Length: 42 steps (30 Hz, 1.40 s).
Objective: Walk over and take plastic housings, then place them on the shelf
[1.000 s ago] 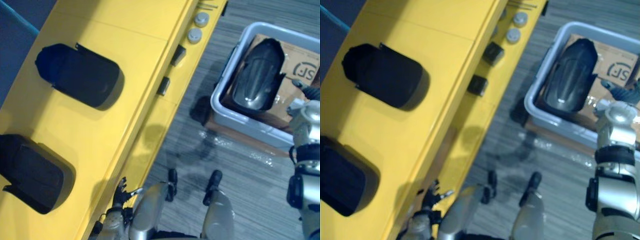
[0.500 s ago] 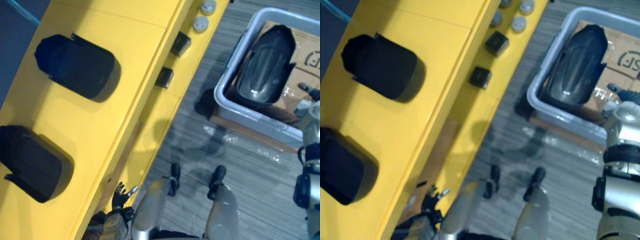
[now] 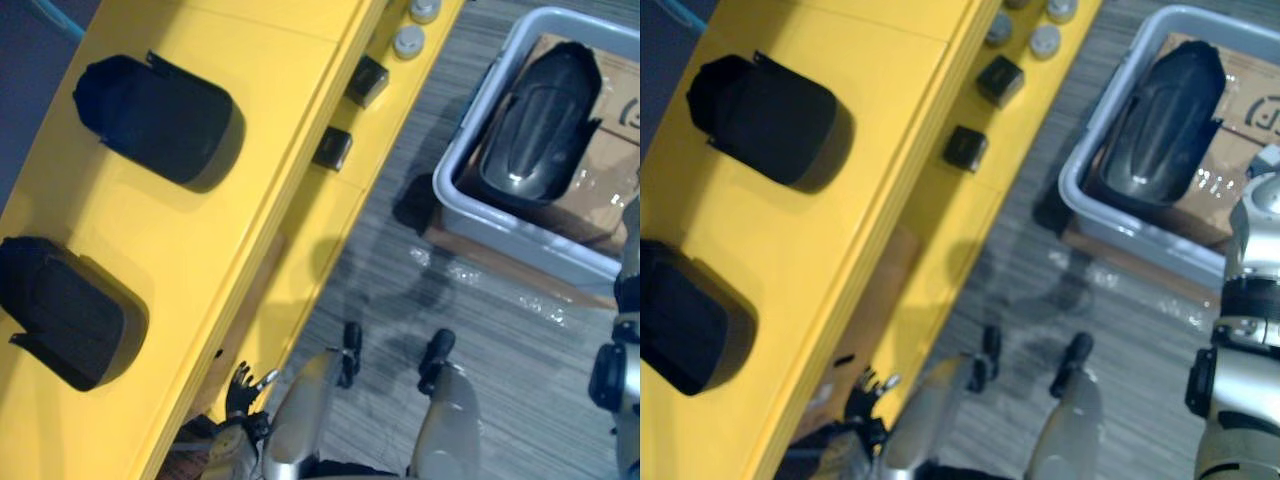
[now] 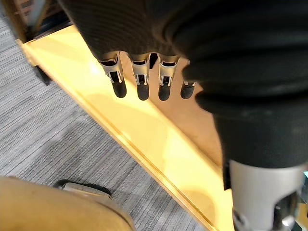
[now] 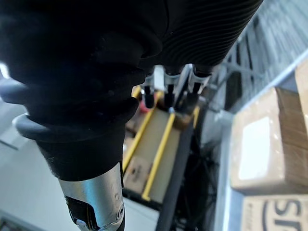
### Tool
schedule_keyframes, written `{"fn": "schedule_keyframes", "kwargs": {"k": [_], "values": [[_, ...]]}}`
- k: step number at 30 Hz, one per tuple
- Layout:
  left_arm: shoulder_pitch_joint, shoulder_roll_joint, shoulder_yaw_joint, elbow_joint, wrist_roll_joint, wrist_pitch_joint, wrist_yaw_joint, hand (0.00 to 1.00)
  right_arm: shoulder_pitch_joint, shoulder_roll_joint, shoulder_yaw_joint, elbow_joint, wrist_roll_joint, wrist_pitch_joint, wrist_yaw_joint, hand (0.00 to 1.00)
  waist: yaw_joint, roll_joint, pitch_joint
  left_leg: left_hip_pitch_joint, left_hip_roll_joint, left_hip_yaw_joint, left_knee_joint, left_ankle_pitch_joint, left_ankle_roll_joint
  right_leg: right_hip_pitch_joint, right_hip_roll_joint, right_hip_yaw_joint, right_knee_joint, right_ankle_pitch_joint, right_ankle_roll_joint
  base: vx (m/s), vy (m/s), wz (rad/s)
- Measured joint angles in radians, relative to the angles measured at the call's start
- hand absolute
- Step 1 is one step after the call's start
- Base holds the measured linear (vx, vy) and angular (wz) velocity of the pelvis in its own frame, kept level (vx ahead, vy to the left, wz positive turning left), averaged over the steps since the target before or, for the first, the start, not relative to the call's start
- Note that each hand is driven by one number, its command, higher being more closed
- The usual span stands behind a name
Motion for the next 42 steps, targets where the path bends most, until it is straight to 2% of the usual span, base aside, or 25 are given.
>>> {"fn": "schedule_keyframes", "kwargs": {"k": [2, 8, 11, 14, 17, 23, 30, 31, 37, 42], "values": [[0.0, -0.011, -0.007, 0.0, -0.001, 0.01, -0.001, 0.0, 0.0, 0.0, 0.012, 0.001, 0.017, 0.023, 0.051, 0.0, 0.001, 0.014, -0.005, -0.001, 0.0, 0.001, -0.002, 0.004, -0.001, -0.003, 0.0, 0.001, 0.004, 0.003, 0.005, 0.0, 0.0, 0.0], [0.0, -0.011, -0.024, 0.0, -0.019, 0.004, -0.007, 0.0, -0.016, 0.0, 0.059, 0.024, 0.016, 0.103, 0.176, 0.0, 0.006, 0.017, -0.006, -0.003, 0.003, 0.001, -0.001, 0.006, -0.004, -0.016, 0.0, 0.004, 0.023, 0.0, -0.001, 0.02, -0.002, 0.0], [0.0, -0.013, -0.028, 0.001, -0.039, -0.003, -0.017, 0.0, -0.03, 0.0, 0.079, 0.046, 0.008, 0.13, 0.211, 0.0, 0.009, 0.018, -0.006, -0.008, 0.003, 0.001, 0.003, 0.005, -0.004, -0.02, -0.001, 0.003, 0.026, -0.002, -0.002, 0.0, 0.0, 0.0], [-0.009, -0.017, -0.038, 0.008, -0.04, -0.01, -0.025, 0.0, -0.06, -0.019, 0.103, 0.069, 0.003, 0.163, 0.253, 0.0, 0.025, 0.032, -0.016, -0.052, 0.004, -0.001, 0.026, 0.005, -0.004, -0.057, -0.003, 0.002, 0.033, -0.003, -0.004, -0.03, 0.026, 0.03], [-0.027, -0.019, -0.039, 0.025, -0.045, -0.01, -0.028, 0.0, -0.074, -0.024, 0.146, 0.113, 0.0, 0.221, 0.288, 0.0, 0.038, 0.038, -0.02, -0.076, 0.007, -0.008, 0.041, 0.005, -0.004, -0.072, -0.001, -0.003, 0.038, -0.003, -0.004, -0.03, 0.021, 0.05], [-0.036, -0.026, -0.046, 0.026, -0.06, -0.009, -0.025, 0.0, -0.087, -0.03, 0.166, 0.159, 0.01, 0.328, 0.291, 0.0, 0.059, 0.049, -0.028, -0.119, 0.009, -0.027, 0.071, 0.004, -0.004, -0.089, 0.0, -0.025, 0.041, -0.002, -0.006, -0.01, 0.02, 0.09], [-0.036, -0.026, -0.053, 0.026, -0.079, -0.009, -0.02, 0.0, -0.112, -0.031, 0.168, 0.177, 0.013, 0.393, 0.289, 0.0, 0.067, 0.049, -0.028, -0.123, 0.011, -0.025, 0.075, 0.003, -0.005, -0.091, -0.001, -0.024, 0.048, -0.003, -0.009, 0.0, 0.003, 0.0], [-0.037, -0.025, -0.058, 0.026, -0.081, -0.009, -0.02, 0.0, -0.114, -0.031, 0.168, 0.18, 0.013, 0.403, 0.296, 1.0, 0.069, 0.049, -0.028, -0.123, 0.012, -0.024, 0.074, 0.003, -0.005, -0.093, -0.001, -0.024, 0.048, -0.006, -0.014, 0.0, 0.0, 0.0], [-0.039, -0.023, -0.067, 0.025, -0.087, -0.009, -0.013, 0.0, -0.137, -0.064, 0.17, 0.213, 0.01, 0.47, 0.315, 1.0, 0.08, 0.049, -0.028, -0.124, 0.014, -0.023, 0.072, 0.003, -0.005, -0.095, 0.0, -0.024, 0.05, -0.009, -0.018, 0.0, 0.0, 0.0], [-0.041, -0.022, -0.072, 0.026, -0.105, -0.01, 0.003, 0.0, -0.16, -0.081, 0.192, 0.267, 0.008, 0.504, 0.317, 1.0, 0.083, 0.049, -0.028, -0.124, 0.014, -0.022, 0.069, 0.003, -0.006, -0.096, 0.0, -0.025, 0.049, -0.006, -0.013, 0.0, 0.0, 0.0]]}}
